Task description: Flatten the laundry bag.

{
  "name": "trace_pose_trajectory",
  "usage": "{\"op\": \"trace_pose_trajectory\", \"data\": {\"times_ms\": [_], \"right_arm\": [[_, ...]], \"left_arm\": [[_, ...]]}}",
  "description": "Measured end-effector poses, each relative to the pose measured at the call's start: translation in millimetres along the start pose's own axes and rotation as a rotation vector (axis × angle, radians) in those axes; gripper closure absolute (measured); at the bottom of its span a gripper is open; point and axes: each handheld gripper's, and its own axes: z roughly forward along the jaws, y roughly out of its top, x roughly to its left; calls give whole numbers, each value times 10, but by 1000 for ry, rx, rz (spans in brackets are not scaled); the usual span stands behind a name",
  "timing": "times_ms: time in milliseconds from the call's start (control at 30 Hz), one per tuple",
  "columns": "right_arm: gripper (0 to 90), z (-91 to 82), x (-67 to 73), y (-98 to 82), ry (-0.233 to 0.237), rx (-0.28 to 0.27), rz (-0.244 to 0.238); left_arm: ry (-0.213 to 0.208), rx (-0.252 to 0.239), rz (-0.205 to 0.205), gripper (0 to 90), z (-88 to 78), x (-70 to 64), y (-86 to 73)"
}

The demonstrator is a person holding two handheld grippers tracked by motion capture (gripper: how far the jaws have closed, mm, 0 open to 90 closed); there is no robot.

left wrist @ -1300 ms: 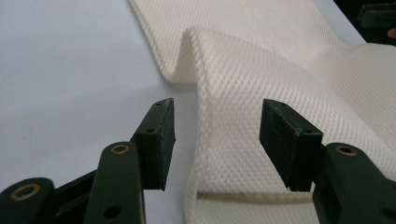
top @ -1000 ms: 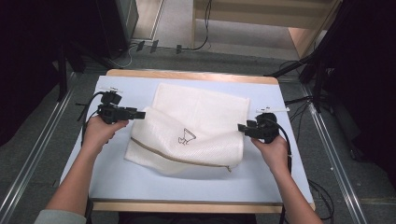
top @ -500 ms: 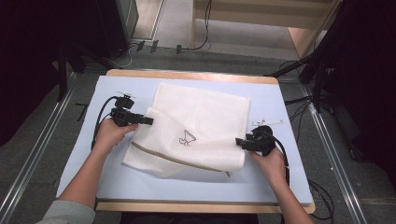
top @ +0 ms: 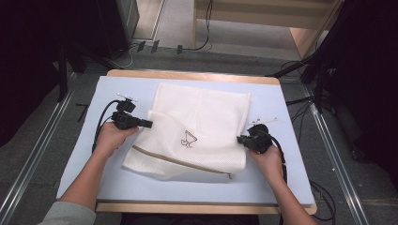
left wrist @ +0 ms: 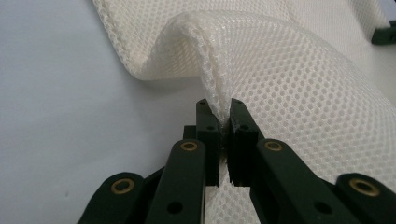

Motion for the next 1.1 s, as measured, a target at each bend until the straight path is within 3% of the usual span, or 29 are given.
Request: {"op": "trace_pose_trajectory", "data": {"times_ms": [267,400,567,900,1000,1100], "right_arm": [[866,130,-101,344,-13,-42,-7],[866,236,-150,504,-3,-68,-1],[866,381,-213,670,-4,-63,11],[839,580,-317,762,-3,-72,42],[728,534,-312,769,-23,-86,39],[702,401,-299,777,-30,-102,24]], "left_arm": [[17,-49,-38,869,-162,84,-116],[29,-68,-59,867,-179,120,-131],[54,-93,-70,864,-159,200,-85],[79,-102,-92,843,-35,326,-4],[75,-103,-95,772,-93,321,-19],[78,-105,-73,605,-183,278,-53]]}}
